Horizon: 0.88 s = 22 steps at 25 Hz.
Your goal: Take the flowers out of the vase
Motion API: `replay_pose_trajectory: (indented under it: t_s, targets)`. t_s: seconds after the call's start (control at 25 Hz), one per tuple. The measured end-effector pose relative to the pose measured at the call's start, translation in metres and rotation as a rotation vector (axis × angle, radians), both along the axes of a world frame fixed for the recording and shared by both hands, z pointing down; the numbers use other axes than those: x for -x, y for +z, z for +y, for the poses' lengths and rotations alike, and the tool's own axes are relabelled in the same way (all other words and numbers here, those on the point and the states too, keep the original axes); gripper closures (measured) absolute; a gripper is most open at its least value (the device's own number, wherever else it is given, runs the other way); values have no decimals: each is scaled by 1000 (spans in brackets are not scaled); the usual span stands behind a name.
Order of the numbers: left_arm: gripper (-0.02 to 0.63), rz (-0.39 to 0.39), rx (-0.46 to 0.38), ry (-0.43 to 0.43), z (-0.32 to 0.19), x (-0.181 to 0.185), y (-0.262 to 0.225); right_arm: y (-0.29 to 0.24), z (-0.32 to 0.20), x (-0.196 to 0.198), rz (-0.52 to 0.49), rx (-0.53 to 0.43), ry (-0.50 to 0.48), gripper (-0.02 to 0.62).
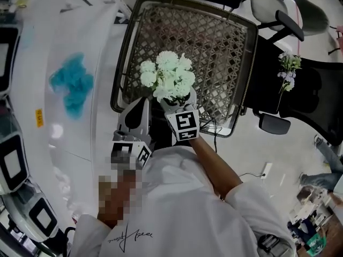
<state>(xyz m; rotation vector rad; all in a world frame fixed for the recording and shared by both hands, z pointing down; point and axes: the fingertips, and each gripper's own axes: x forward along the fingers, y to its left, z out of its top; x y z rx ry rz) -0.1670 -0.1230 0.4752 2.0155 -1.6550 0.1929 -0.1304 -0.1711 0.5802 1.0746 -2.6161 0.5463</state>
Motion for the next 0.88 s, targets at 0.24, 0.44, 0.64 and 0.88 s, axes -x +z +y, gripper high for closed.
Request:
replay_pose_trajectory:
  t_s: [0.24,0.44,0.64,0.88]
  targets:
    - [604,-12,11,11,0,-2,2,3,-6,8,-6,-8,3,245]
    - [604,-12,17,8,-1,0,3,4,-8,14,-4,-18,-2,255]
    - [604,-9,26,0,1,5,6,3,-9,18,8,-38,1,288]
    - [604,-5,36,1,3,8,10,2,-11,19,21,-54,2,346]
